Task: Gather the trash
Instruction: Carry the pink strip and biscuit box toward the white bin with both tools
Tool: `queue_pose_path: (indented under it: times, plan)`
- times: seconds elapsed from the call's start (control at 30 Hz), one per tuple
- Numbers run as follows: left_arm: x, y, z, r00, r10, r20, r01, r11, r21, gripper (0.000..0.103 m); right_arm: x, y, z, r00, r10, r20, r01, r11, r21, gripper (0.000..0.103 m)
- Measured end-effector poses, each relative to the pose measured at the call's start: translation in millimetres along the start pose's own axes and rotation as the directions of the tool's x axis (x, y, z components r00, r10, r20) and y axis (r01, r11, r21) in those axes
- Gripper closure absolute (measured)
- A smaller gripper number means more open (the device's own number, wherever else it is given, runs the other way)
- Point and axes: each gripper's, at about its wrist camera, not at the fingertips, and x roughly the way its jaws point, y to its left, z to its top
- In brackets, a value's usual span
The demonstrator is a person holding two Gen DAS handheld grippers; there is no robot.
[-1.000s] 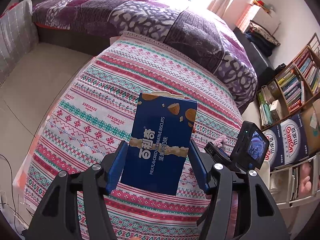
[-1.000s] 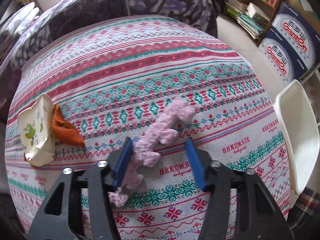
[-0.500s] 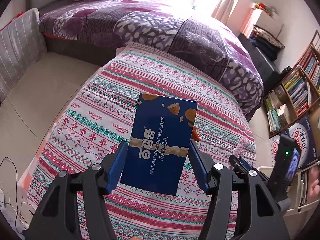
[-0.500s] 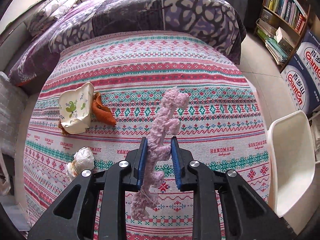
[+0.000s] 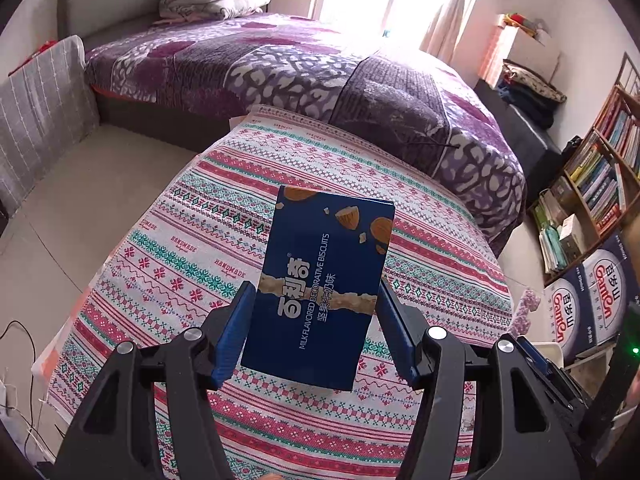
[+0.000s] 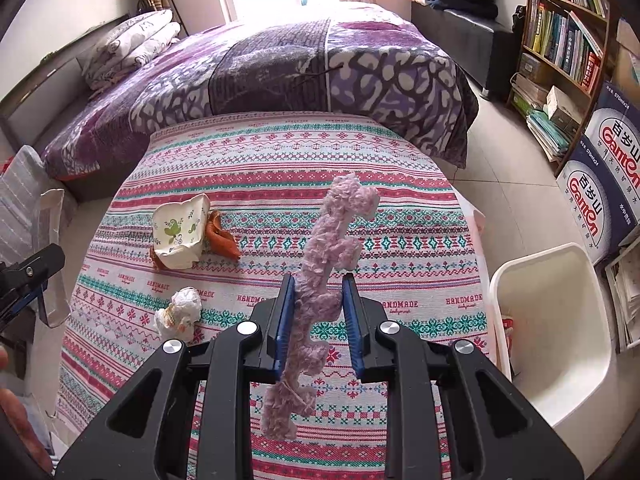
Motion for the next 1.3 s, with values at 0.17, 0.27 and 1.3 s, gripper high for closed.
queue_pose_path:
  times: [0.17,0.27,1.3]
  plan:
    - [2.5,-12.1,-8.9,0.997,0.053,0.051,-0.055,0.998,0.020,0.043,-2.1,-5.6,-1.1,1.000,-0.010,0.028,0.010,1.000,-0.001,0.080]
    - [2.1,-21.0,-13.8,0.991,0.095,0.097,-0.099,0.994,0.044,0.043,-7.2,-9.7,0.1,0.997,-0.035,0.062,0.035,0.999,0.003,0.080]
    - [-7.7,-113.6,-33.8,0.979,0.036,0.201,-0.072,0.982,0.174,0.042,-27.9,-89.0,3.9,0.984,-0.157,0.083,0.148,0.984,0.102,0.079]
